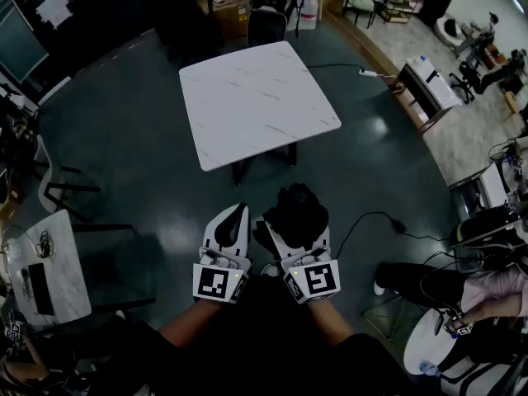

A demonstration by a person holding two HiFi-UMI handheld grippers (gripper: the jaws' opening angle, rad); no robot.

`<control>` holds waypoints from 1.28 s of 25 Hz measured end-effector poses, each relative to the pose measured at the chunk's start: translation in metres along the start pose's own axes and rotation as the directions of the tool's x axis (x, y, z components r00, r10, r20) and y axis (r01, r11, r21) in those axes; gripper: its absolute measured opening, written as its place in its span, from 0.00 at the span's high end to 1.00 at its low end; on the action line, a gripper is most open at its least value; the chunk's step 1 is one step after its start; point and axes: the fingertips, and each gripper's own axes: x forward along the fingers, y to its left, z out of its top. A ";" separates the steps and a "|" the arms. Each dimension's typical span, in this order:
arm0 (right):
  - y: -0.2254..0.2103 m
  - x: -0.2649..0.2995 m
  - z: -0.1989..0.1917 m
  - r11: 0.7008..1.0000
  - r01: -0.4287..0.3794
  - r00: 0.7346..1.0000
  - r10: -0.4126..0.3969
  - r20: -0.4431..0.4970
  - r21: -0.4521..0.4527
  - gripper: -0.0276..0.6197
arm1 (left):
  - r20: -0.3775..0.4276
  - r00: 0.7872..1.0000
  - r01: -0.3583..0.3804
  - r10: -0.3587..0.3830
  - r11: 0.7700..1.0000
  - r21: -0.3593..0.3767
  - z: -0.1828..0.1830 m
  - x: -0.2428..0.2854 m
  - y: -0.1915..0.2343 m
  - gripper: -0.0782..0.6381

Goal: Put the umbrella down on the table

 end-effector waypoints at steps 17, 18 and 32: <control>-0.051 0.003 -0.010 0.997 0.034 0.999 -0.034 -0.004 0.065 0.44 | -0.027 1.000 -0.016 0.015 1.000 -0.013 -0.025 0.038 0.009 0.88; -0.054 0.006 -0.011 0.997 0.041 0.999 -0.040 -0.012 0.063 0.44 | -0.022 1.000 -0.011 0.011 1.000 -0.015 -0.026 0.043 0.011 0.88; -0.092 0.129 -0.009 0.997 0.074 0.995 -0.073 -0.066 0.020 0.44 | -0.035 0.999 0.033 -0.034 0.999 -0.038 -0.039 0.148 0.088 0.88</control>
